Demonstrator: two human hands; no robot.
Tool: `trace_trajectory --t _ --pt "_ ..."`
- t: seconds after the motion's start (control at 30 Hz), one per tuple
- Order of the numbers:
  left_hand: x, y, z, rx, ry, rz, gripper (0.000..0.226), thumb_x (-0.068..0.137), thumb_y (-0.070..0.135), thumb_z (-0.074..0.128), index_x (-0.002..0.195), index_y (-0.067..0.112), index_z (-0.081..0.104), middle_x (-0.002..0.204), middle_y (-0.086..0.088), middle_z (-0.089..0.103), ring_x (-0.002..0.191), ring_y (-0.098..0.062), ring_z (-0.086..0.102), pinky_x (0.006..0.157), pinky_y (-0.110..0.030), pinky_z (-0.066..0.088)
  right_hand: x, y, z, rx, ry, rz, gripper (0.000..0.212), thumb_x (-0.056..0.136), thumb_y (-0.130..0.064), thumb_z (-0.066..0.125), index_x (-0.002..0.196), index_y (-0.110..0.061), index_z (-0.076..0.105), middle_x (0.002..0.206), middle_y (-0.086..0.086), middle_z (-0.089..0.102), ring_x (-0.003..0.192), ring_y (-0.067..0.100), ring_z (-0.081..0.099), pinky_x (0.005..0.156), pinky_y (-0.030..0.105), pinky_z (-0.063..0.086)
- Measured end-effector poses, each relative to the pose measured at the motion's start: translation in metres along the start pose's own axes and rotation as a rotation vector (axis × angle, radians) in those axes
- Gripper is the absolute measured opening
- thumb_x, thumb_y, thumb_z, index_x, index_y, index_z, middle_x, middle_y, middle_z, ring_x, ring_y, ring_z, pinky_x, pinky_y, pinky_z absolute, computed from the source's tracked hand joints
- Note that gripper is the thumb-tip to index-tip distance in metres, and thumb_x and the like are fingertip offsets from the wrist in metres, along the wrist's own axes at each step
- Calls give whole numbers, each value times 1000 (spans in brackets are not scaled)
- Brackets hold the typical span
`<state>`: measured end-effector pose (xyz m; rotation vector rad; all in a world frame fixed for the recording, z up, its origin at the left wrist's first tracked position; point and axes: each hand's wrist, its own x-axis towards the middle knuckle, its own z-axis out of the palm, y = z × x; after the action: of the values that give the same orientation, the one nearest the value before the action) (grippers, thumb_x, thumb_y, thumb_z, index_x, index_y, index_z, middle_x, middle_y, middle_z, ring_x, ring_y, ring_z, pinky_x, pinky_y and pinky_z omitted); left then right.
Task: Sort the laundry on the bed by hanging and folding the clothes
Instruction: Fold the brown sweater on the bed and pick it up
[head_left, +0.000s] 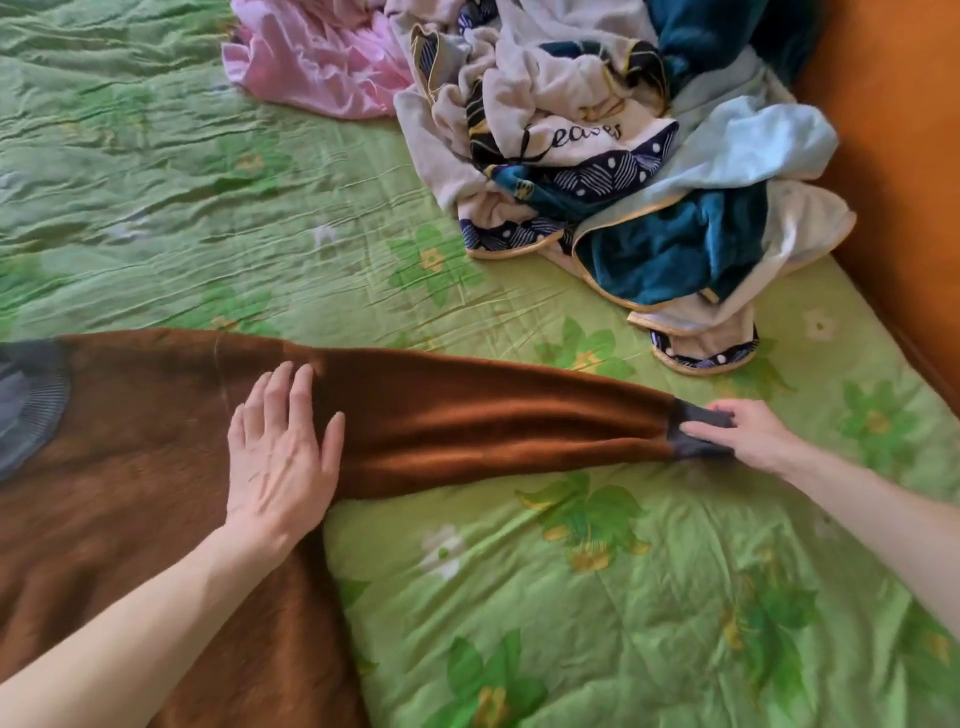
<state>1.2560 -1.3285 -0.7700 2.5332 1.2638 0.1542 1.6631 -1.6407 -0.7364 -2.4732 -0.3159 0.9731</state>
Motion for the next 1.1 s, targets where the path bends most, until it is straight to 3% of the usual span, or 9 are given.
trace_trajectory --t 0.1,0.23,0.37,0.43,0.5,0.57,0.7,0.9,1.1 --pt "0 -11 10 151 -158 71 92 96 76 15 168 22 0 176 -3 -1 162 -30 0 127 -57 7 3 8 -1 83 48 15 18 92 -11 77 101 2 69 90 14 69 85 24 62 58 10 47" --pt "11 -5 11 191 -211 10 106 87 85 14 168 18 -4 176 -6 -6 162 -31 -3 125 -62 8 -4 1 13 411 52 167 27 100 -18 68 126 -13 63 115 10 69 102 24 65 85 33 52" --pt "4 7 10 111 -1 151 94 95 62 33 165 2 14 173 -22 11 159 -41 15 123 -62 19 -16 0 31 338 415 96 23 100 -31 67 110 -11 68 90 3 70 51 8 58 44 20 45" --pt "-1 9 10 111 74 246 86 97 51 38 164 2 18 170 -25 14 154 -46 23 119 -61 26 -22 10 34 187 553 80 29 99 -37 67 101 -8 68 84 7 71 39 16 57 37 24 46" --pt "-5 11 12 116 24 222 82 99 51 35 164 2 21 170 -24 16 153 -45 25 120 -60 26 -26 26 38 18 536 92 30 100 -37 66 104 -7 69 93 12 74 59 33 70 59 40 61" --pt "-7 11 17 138 -88 134 86 99 60 25 166 7 17 174 -17 14 159 -37 16 124 -60 18 -27 35 45 -89 485 108 32 101 -37 63 111 -7 69 106 18 75 89 41 71 84 47 57" --pt "6 3 20 265 -248 54 96 96 78 14 167 15 0 176 -7 -5 162 -32 -3 123 -66 8 -25 30 56 -125 504 142 38 103 -39 57 123 -7 63 124 21 69 113 40 64 90 41 48" --pt "-1 13 5 225 -308 1 104 91 82 24 167 17 -5 176 -9 -10 162 -28 -7 126 -60 7 -43 18 54 109 549 109 33 103 -32 59 121 -4 63 117 19 70 95 30 61 79 31 41" --pt "-55 18 -16 133 -558 -14 93 99 54 52 167 32 -8 175 -5 -17 162 -24 -13 131 -47 4 -88 -40 68 100 588 -140 23 105 -34 54 107 -12 56 90 3 61 80 25 55 68 31 33"
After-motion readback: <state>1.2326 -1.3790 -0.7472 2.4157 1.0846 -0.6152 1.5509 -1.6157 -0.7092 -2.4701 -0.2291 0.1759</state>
